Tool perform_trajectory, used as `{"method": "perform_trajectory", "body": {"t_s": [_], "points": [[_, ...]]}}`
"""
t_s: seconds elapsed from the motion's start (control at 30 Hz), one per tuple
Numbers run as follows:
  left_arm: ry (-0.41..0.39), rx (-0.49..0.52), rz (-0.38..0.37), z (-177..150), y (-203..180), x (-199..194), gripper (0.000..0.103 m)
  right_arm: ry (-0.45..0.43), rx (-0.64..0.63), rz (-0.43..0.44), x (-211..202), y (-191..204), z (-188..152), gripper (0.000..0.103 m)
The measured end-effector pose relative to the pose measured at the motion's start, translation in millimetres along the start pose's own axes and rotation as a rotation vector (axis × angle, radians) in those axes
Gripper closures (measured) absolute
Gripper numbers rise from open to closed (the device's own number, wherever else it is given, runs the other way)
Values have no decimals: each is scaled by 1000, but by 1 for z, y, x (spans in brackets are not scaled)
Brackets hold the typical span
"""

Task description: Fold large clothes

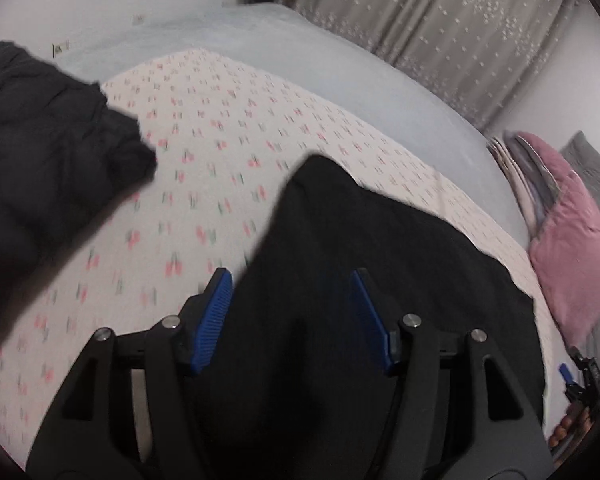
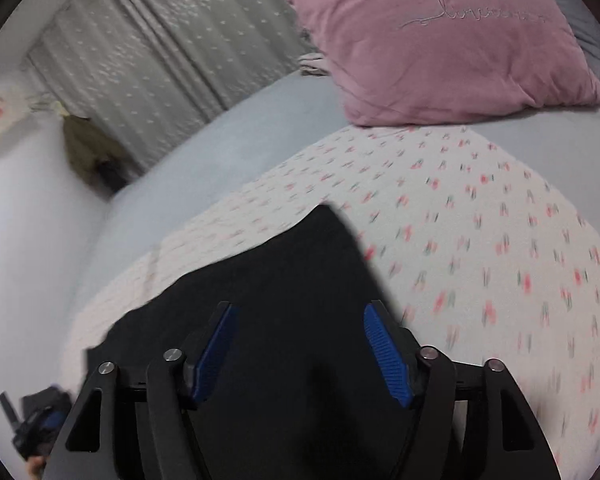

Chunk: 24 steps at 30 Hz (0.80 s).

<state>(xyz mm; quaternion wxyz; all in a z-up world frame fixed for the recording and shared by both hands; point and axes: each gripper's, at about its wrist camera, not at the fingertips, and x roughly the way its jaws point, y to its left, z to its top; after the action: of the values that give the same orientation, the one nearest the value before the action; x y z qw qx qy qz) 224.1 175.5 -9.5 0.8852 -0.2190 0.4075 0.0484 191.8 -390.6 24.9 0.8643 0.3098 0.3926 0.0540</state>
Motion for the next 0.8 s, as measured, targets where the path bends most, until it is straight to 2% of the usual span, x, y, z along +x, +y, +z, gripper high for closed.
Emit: {"method": "perform_trajectory", "body": {"t_s": [0.1,0.17,0.2,0.23,0.3,0.37,0.4,0.43,0.47,0.5,0.6,0.7,0.77,0.8], "points": [[0,26,-127,-37,-22,-36,40,49,-44,21,-36,26,-47,30],[19,109,-195,-62,-48,-46,40,97,-138,22,-43,56,-83,30],[35,165,-241,-78,-67,-45,39,125,-201,51,-43,75,-102,30],[49,202,-255,-89,-79,-41,39,149,-264,82,-41,94,-120,30],[83,264,-210,-113,-94,-19,39,175,-367,116,-38,121,-151,30],[126,253,-106,-133,-84,9,39,222,-456,81,-22,138,-182,30],[134,243,-72,-140,-77,16,43,229,-481,38,-15,139,-193,30],[135,240,-58,-144,-72,20,53,255,-493,3,-5,136,-203,29],[117,253,-43,-147,-68,19,56,271,-492,-5,0,135,-209,29],[111,266,-31,-148,-66,18,59,265,-486,-3,4,131,-214,29],[107,276,-28,-149,-60,14,60,260,-491,10,4,127,-216,29],[99,237,-63,-142,-53,-2,60,233,-493,20,-4,128,-217,29],[45,190,-50,-133,-40,-21,59,213,-469,50,-19,128,-212,29],[21,183,-36,-130,-34,-28,54,196,-445,63,-33,125,-210,29]]}}
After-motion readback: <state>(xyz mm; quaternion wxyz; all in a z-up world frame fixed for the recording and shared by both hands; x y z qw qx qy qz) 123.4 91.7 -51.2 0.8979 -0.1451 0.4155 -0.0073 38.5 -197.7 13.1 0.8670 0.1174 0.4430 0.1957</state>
